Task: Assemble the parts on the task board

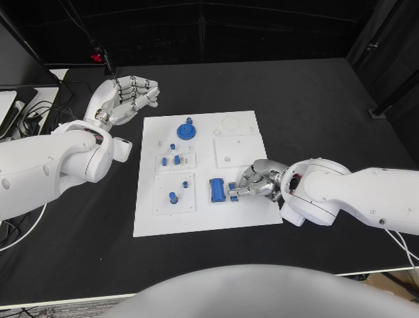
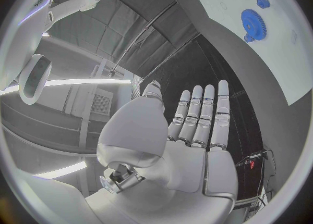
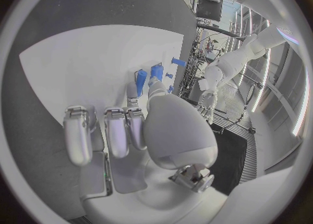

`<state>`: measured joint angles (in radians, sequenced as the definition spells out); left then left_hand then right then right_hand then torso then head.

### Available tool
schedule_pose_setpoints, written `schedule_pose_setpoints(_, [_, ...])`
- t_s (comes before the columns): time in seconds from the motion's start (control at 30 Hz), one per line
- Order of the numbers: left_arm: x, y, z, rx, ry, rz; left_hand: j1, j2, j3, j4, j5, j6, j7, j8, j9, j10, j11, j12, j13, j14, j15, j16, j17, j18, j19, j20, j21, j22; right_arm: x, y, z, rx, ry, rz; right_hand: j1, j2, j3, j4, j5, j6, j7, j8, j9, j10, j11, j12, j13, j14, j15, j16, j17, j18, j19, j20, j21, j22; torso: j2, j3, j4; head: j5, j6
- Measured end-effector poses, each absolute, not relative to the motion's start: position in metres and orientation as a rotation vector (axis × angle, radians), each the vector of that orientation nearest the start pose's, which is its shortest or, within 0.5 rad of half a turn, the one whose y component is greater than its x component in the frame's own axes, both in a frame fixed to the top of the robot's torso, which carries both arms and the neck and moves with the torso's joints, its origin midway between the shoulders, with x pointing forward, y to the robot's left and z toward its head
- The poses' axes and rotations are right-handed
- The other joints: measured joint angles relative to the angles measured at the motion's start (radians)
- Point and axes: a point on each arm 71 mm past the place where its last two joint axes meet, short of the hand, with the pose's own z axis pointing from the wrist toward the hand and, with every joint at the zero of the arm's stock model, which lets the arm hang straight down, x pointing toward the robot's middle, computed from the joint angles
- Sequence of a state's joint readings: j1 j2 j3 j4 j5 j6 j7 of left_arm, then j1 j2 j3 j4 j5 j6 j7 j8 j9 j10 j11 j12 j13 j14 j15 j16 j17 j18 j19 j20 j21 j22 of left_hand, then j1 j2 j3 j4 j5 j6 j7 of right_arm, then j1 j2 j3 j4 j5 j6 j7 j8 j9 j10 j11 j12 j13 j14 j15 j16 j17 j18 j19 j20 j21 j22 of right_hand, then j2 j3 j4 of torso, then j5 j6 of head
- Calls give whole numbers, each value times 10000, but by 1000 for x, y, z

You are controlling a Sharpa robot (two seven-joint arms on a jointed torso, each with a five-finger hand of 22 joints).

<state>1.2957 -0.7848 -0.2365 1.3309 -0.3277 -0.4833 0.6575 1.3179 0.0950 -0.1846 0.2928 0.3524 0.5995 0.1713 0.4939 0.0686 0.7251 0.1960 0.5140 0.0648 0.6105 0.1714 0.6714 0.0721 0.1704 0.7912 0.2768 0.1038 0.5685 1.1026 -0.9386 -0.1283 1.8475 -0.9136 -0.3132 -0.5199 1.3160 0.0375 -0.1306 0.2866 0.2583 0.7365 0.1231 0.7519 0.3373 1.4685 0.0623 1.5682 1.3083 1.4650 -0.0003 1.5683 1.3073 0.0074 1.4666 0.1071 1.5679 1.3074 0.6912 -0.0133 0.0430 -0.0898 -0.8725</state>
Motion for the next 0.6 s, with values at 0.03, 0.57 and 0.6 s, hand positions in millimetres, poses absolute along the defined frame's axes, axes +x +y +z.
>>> schedule_pose_setpoints(0.03, [512,240,-183,-5354,12779,-12897,0,0,0,0,0,0,0,0,0,0,0,0,0,0,0,0,0,0,0,0,0,0,381,-180,-256,5287,22501,6576,0,0,-1,1,0,-28,20,68,45,0,0,0,0,0,0,0,0,0,0,0,0,0,1,0,0,0,0])
schedule_pose_setpoints(0.57, [512,240,-184,-5369,12804,-12891,0,0,0,0,0,-3,3,0,0,0,0,0,0,0,0,0,1,0,0,0,0,-9,380,-185,-256,5284,22536,6414,25,213,-530,26,-357,-289,-258,1754,1171,-16,-235,0,5,18,-201,0,0,0,-19,-129,0,0,-1,-2,-7,-13,0])
schedule_pose_setpoints(0.6, [512,240,-184,-5371,12806,-12890,0,0,0,0,0,-3,3,0,0,0,0,0,0,0,0,0,1,0,0,0,0,-9,380,-186,-256,5274,22556,6397,22,216,-550,25,-396,-289,-258,1856,1252,-3,-253,0,4,3,-216,0,0,-1,-12,-164,0,0,-1,-2,-7,-13,0])
